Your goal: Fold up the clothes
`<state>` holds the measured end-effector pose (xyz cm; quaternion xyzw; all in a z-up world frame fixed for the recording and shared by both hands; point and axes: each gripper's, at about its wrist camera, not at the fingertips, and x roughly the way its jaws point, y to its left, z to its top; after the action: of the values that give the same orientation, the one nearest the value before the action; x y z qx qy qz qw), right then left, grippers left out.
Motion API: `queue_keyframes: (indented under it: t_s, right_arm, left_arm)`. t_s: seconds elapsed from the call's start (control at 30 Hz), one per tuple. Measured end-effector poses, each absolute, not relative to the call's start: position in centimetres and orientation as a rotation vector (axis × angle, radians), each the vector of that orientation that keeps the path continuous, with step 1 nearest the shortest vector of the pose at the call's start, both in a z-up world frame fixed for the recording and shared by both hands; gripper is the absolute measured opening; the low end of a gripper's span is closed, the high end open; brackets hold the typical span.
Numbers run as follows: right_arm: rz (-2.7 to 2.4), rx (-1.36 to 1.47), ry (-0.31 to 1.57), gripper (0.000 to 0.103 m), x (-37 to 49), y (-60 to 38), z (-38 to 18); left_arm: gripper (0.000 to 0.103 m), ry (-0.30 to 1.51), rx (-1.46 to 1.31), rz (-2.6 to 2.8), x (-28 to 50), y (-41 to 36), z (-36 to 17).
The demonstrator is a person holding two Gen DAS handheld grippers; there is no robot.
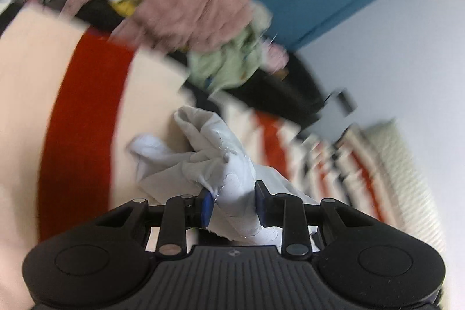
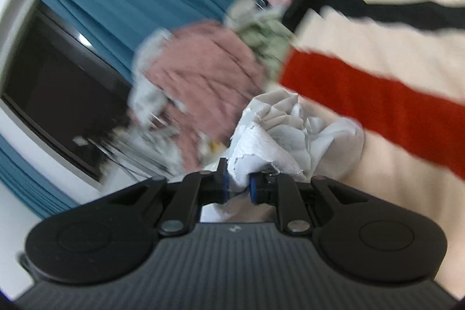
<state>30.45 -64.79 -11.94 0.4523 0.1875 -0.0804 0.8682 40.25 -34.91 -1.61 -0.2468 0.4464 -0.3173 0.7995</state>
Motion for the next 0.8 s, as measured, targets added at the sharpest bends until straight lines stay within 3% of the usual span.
queue_keyframes:
  t_s: [0.07, 0.13, 0.2, 0.33, 0.53, 0.67, 0.8]
  right_arm:
    - [-0.181, 0.965, 0.452, 0.017, 29.6, -63.9, -15.2]
    - [-0.185, 0.972, 0.473, 0.017, 28.0, -62.9, -17.4]
    - [-0.191, 0.972, 0.481, 0.017, 26.6, -62.1, -18.8]
    - [-0.223, 1.0, 0.551, 0.02, 25.8, -61.4, -19.7]
    - [-0.297, 0.976, 0.667, 0.02, 24.2, -60.3, -15.7]
    - [-0.27, 0.91, 0.655, 0.02, 21.8, -58.9, -11.0]
    - [-0.233, 0.824, 0.609, 0.02, 19.1, -56.9, -6.0]
  left_arm:
    - [0.032, 0.98, -0.478, -0.688, 38.8, -33.8, -4.5]
    - [0.041, 0.957, -0.421, -0.689, 37.5, -33.2, -5.8]
    - [0.044, 0.935, -0.365, -0.691, 36.2, -32.5, -7.2]
    - [0.046, 0.93, -0.266, -0.672, 34.5, -32.7, -6.8]
    - [0.055, 0.905, -0.192, -0.656, 31.2, -31.3, -1.8]
    - [0.056, 0.86, -0.185, -0.665, 28.1, -29.5, 3.3]
    - [0.065, 0.759, -0.122, -0.658, 23.4, -27.5, 8.9]
